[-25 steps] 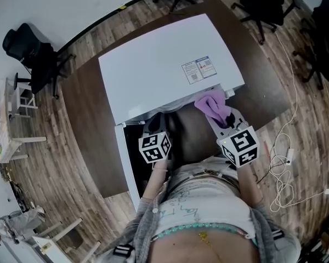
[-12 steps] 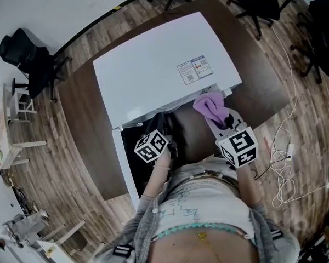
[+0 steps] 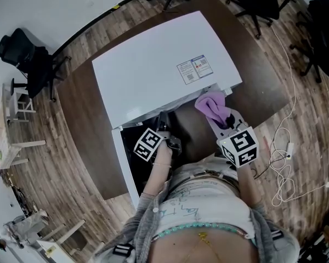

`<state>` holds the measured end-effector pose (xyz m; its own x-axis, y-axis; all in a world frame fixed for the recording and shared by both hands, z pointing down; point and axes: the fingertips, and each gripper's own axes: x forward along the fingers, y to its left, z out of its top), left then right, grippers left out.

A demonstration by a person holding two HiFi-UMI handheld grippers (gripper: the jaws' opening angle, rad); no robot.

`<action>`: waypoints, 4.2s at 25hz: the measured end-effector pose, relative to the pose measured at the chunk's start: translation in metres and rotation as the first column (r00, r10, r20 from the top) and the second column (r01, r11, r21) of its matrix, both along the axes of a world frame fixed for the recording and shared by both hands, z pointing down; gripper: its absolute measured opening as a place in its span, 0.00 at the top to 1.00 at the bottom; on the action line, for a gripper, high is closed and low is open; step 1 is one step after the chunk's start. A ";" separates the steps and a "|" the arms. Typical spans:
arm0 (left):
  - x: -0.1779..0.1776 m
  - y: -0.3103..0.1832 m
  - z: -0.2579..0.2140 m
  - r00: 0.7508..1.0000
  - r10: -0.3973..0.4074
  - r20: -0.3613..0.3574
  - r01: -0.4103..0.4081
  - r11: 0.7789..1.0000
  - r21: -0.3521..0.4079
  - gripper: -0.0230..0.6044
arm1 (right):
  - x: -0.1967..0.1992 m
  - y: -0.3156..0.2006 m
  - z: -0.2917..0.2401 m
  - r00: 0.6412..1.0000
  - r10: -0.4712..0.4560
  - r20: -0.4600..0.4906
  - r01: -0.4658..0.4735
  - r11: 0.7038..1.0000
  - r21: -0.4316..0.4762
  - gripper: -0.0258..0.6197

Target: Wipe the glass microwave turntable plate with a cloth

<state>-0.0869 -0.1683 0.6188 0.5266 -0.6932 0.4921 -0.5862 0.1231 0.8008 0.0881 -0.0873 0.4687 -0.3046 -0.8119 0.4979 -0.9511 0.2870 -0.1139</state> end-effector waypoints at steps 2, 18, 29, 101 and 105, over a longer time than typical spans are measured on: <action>-0.001 0.001 0.005 0.997 -0.053 -0.058 0.050 0.997 -0.052 0.62 | 0.000 0.001 0.002 1.000 0.002 -0.001 -0.002 1.000 -0.004 0.80; 0.004 -0.018 0.019 0.986 -0.147 -0.078 0.131 0.975 -0.178 0.58 | 0.003 0.001 0.007 1.000 0.020 0.009 -0.020 1.000 -0.020 0.80; 0.004 -0.018 0.024 0.990 -0.136 -0.043 0.123 0.966 -0.226 0.58 | 0.004 -0.003 0.012 1.000 0.016 0.019 -0.015 1.000 -0.026 0.80; -0.002 0.082 0.016 0.967 -0.098 -0.236 0.066 0.988 -0.141 0.86 | 0.002 0.014 0.006 0.997 -0.058 -0.058 0.058 0.998 -0.006 0.80; -0.003 0.082 0.015 0.967 -0.089 -0.239 0.059 0.990 -0.130 0.86 | 0.002 0.015 0.008 0.996 -0.062 -0.062 0.061 0.998 -0.014 0.80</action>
